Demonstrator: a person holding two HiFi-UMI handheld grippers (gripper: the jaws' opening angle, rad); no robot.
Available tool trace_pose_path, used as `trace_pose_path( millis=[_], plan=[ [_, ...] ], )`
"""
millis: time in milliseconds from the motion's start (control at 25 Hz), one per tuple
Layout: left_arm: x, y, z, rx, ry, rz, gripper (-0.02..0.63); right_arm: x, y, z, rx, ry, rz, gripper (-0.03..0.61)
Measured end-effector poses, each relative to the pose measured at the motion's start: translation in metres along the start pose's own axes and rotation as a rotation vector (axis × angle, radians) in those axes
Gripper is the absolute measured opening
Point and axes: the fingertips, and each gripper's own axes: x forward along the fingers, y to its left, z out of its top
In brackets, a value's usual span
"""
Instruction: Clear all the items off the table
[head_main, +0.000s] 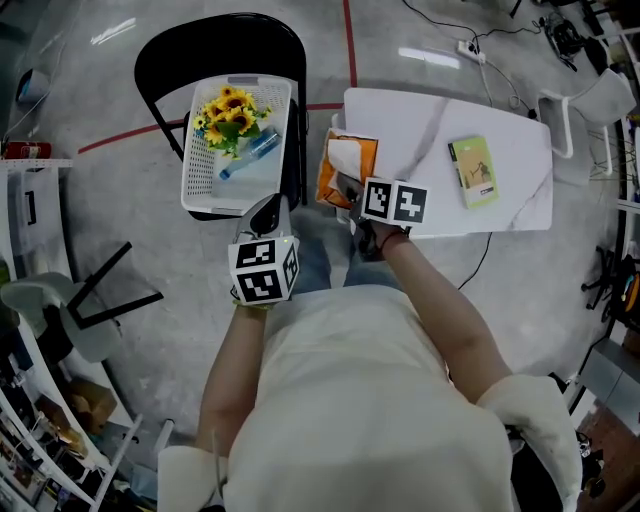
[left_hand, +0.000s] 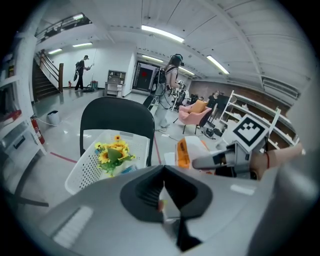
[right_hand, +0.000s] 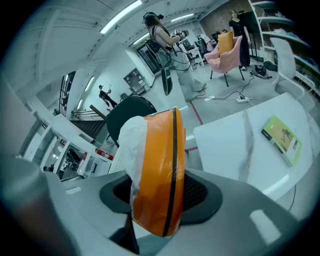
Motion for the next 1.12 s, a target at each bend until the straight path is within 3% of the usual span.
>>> trace_pose_path(
  millis=[680,1120],
  plan=[
    [-0.031,0.097,-0.013,-0.080,-0.005,0.077,0.010,0.062,0.114,-0.016,-0.129,0.092,0.097,0.213],
    [-0.036,0.136,-0.026,-0.138,0.001,0.112,0.009,0.109,0.159,-0.033,-0.152,0.168,0.124,0.213]
  ],
)
